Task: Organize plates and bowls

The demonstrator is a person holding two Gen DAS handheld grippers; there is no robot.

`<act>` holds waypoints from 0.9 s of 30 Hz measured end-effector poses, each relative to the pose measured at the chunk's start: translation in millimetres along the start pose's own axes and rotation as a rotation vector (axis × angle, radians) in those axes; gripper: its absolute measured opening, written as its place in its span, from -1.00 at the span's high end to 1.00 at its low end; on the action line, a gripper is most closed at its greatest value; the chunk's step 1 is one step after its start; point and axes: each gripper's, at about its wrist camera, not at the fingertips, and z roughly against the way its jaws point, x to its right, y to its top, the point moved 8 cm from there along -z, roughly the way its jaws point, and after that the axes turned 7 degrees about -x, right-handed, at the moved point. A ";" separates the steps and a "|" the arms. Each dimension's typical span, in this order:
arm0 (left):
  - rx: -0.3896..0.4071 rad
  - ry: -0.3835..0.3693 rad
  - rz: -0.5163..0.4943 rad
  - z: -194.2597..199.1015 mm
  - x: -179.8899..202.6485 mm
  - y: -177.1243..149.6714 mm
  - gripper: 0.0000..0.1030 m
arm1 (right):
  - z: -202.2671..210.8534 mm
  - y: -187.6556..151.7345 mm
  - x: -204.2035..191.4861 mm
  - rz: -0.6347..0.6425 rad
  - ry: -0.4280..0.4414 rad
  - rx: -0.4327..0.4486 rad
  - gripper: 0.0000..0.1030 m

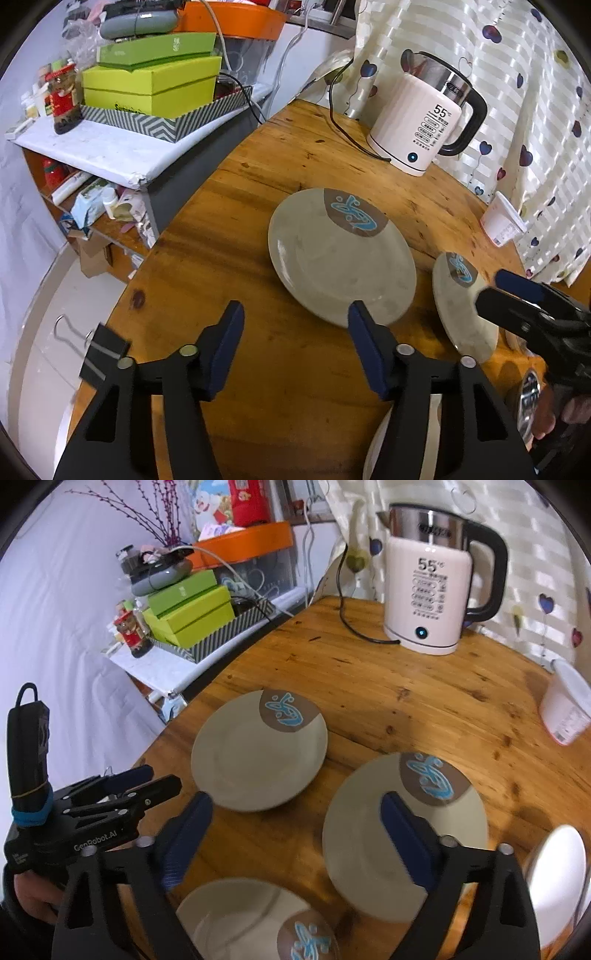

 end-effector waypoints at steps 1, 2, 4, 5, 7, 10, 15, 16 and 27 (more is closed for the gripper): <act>-0.002 -0.002 0.001 -2.0 -0.7 2.1 -0.07 | -6.9 4.3 1.8 -0.004 0.010 -0.015 -0.58; -0.004 -0.005 0.000 -5.1 -1.3 4.8 -0.05 | -12.6 7.4 3.5 -0.009 0.011 -0.026 -0.56; -0.010 -0.013 0.004 -10.9 -2.8 9.7 0.00 | -25.3 13.4 7.8 -0.018 0.014 -0.049 -0.52; -0.013 -0.018 0.008 -13.9 -4.1 12.4 0.01 | -29.5 15.5 8.9 -0.020 0.016 -0.055 -0.51; -0.013 -0.022 0.015 -18.4 -6.4 17.1 0.04 | -39.5 20.7 11.8 -0.029 0.021 -0.071 -0.45; -0.021 -0.035 0.024 -25.4 -9.5 22.4 0.18 | -49.9 27.7 14.7 -0.039 0.035 -0.085 -0.36; -0.030 -0.051 0.027 -34.6 -11.7 26.3 0.26 | -64.5 36.6 17.7 -0.055 0.051 -0.108 -0.20; -0.032 -0.054 0.028 -36.1 -12.1 27.1 0.26 | -66.1 36.8 18.2 -0.056 0.053 -0.111 -0.18; -0.041 -0.076 0.038 -45.9 -14.1 30.2 0.40 | -88.8 38.0 20.8 -0.070 0.076 -0.154 0.29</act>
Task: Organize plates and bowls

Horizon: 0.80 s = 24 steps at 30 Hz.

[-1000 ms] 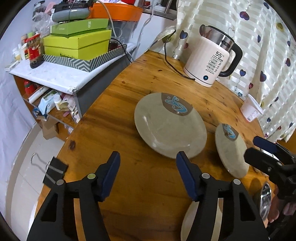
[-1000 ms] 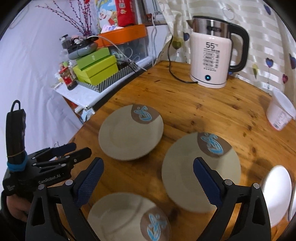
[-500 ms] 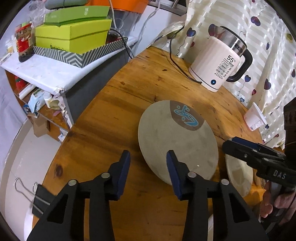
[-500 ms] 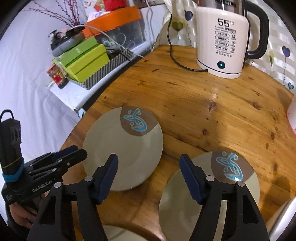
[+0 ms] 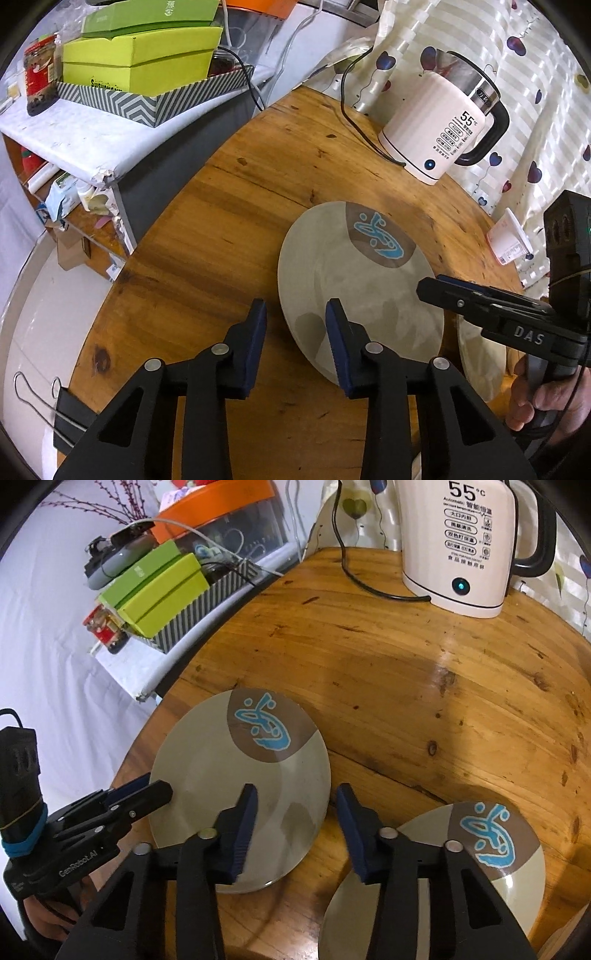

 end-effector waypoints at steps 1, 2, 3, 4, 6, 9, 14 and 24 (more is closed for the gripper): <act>-0.001 0.000 -0.003 -0.8 0.1 0.5 0.44 | -1.3 0.6 0.1 -0.001 -0.002 -0.002 0.32; -0.002 -0.007 -0.006 -1.5 0.8 0.6 0.46 | -1.7 0.7 1.0 -0.004 -0.006 -0.004 0.36; -0.002 -0.012 -0.008 -2.1 1.8 1.0 0.50 | -2.8 1.4 1.9 -0.004 -0.010 -0.005 0.39; -0.001 -0.012 -0.011 -2.3 2.6 1.1 0.51 | -3.2 1.8 2.4 -0.006 -0.013 -0.005 0.46; 0.003 -0.006 -0.014 -2.5 3.7 2.3 0.51 | -3.8 2.3 4.4 -0.012 -0.022 -0.004 0.56; 0.006 -0.007 -0.013 -3.0 3.7 3.1 0.51 | -3.9 2.4 6.2 -0.016 -0.020 -0.004 0.59; 0.012 0.003 -0.013 0.2 2.0 3.1 0.51 | -2.7 2.3 5.0 -0.016 -0.020 -0.002 0.61; 0.027 0.008 -0.012 14.7 3.8 2.2 0.51 | 9.9 -0.9 -3.0 -0.009 -0.014 0.012 0.63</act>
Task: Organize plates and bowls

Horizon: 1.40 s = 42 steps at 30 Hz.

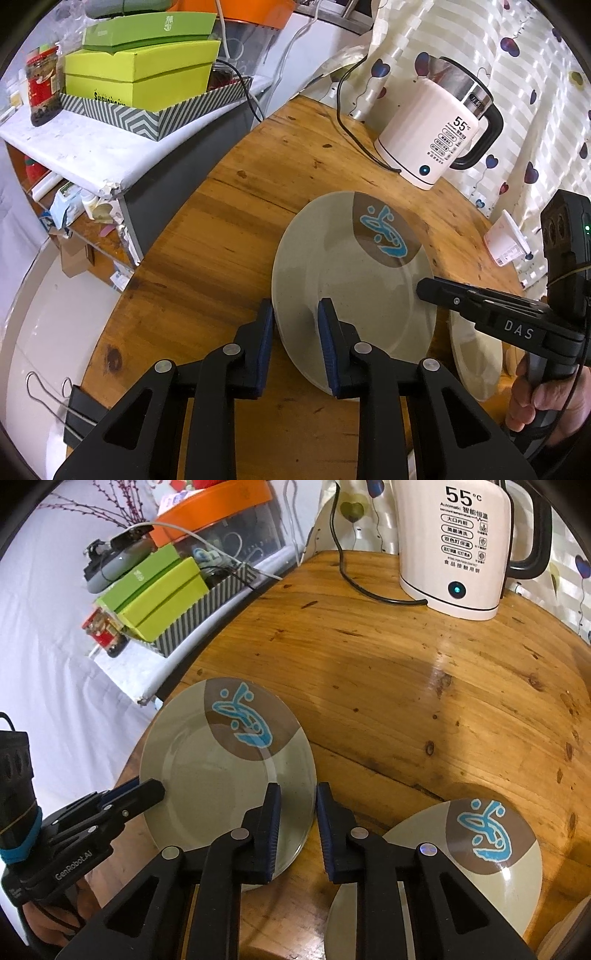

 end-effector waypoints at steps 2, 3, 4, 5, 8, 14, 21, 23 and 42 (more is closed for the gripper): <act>0.001 0.000 0.001 2.3 0.8 -1.0 0.52 | 1.9 -1.0 -0.7 -0.001 0.001 0.002 0.63; 0.000 0.000 0.000 2.4 0.8 -0.9 0.52 | 3.3 -1.8 -1.2 -0.003 0.003 0.002 0.63; 0.000 0.000 0.000 2.2 0.6 -0.9 0.52 | 5.1 -2.5 -1.6 -0.003 0.003 0.003 0.63; 0.001 -0.002 0.000 4.5 1.8 -1.5 0.52 | 6.7 -2.9 -2.0 -0.003 0.004 0.004 0.63; 0.006 -0.006 -0.006 11.8 6.2 -3.3 0.52 | 12.8 -4.0 -3.1 -0.005 0.003 0.011 0.63; 0.010 -0.007 -0.022 26.7 16.4 -11.5 0.52 | 28.1 -14.6 -4.9 -0.009 -0.002 0.022 0.63; 0.004 -0.017 -0.049 41.3 33.1 -31.0 0.51 | 44.3 -38.3 -1.3 -0.027 -0.006 0.026 0.63; 0.003 -0.019 -0.056 45.4 38.0 -37.3 0.51 | 50.1 -46.6 -0.5 -0.032 -0.008 0.029 0.63; -0.045 -0.044 -0.093 67.5 64.0 -109.5 0.51 | 78.0 -140.3 3.9 -0.092 -0.009 0.016 0.63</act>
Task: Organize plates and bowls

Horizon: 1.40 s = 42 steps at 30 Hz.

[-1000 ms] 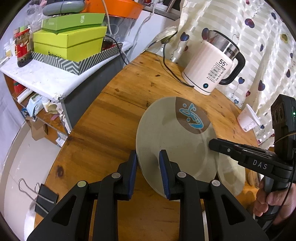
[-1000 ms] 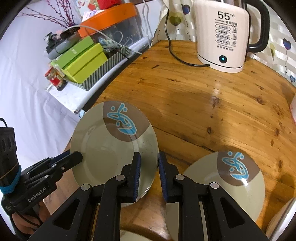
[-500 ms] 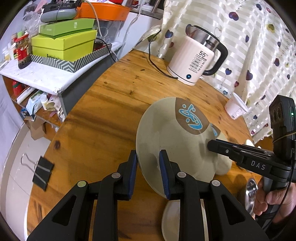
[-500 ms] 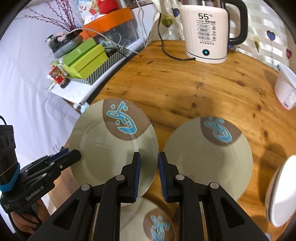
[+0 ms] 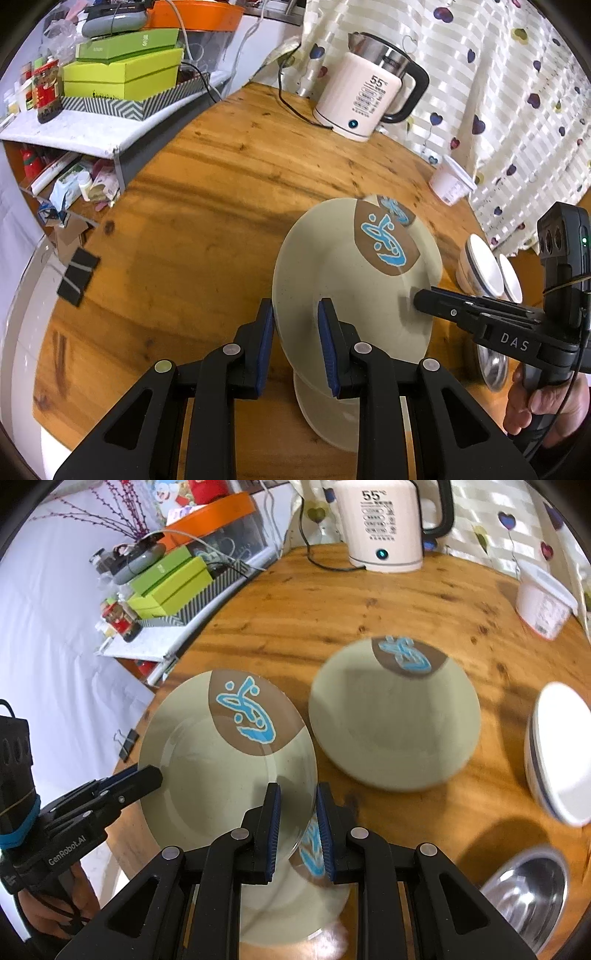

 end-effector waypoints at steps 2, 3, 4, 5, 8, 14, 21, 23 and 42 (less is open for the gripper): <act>-0.009 -0.001 -0.001 -1.7 1.9 -5.5 0.51 | -0.9 -8.4 1.8 -0.005 0.003 -0.006 0.63; -0.014 0.000 -0.002 -2.5 2.9 -9.0 0.51 | -1.0 -12.2 2.8 -0.009 0.003 -0.009 0.63; -0.017 0.000 -0.002 -2.9 3.4 -11.4 0.51 | -1.1 -16.0 4.0 -0.011 0.002 -0.013 0.63; -0.020 0.002 -0.003 -3.4 3.9 -14.3 0.51 | -1.2 -19.7 4.4 -0.013 0.001 -0.016 0.63; -0.029 0.004 -0.004 -4.6 5.2 -21.7 0.51 | -1.0 -28.9 6.1 -0.019 0.002 -0.023 0.63; -0.048 0.004 -0.007 -8.3 10.4 -33.0 0.51 | -1.0 -41.8 10.6 -0.030 -0.001 -0.041 0.63; -0.068 0.001 -0.015 -12.8 15.4 -41.9 0.51 | -1.3 -52.1 16.7 -0.045 -0.008 -0.054 0.63; -0.071 0.001 -0.018 -13.6 16.5 -43.7 0.51 | -1.3 -53.9 17.6 -0.047 -0.010 -0.056 0.63; -0.081 0.056 -0.048 -19.9 19.8 -49.7 0.51 | -4.9 -57.2 20.6 -0.040 -0.030 -0.061 0.62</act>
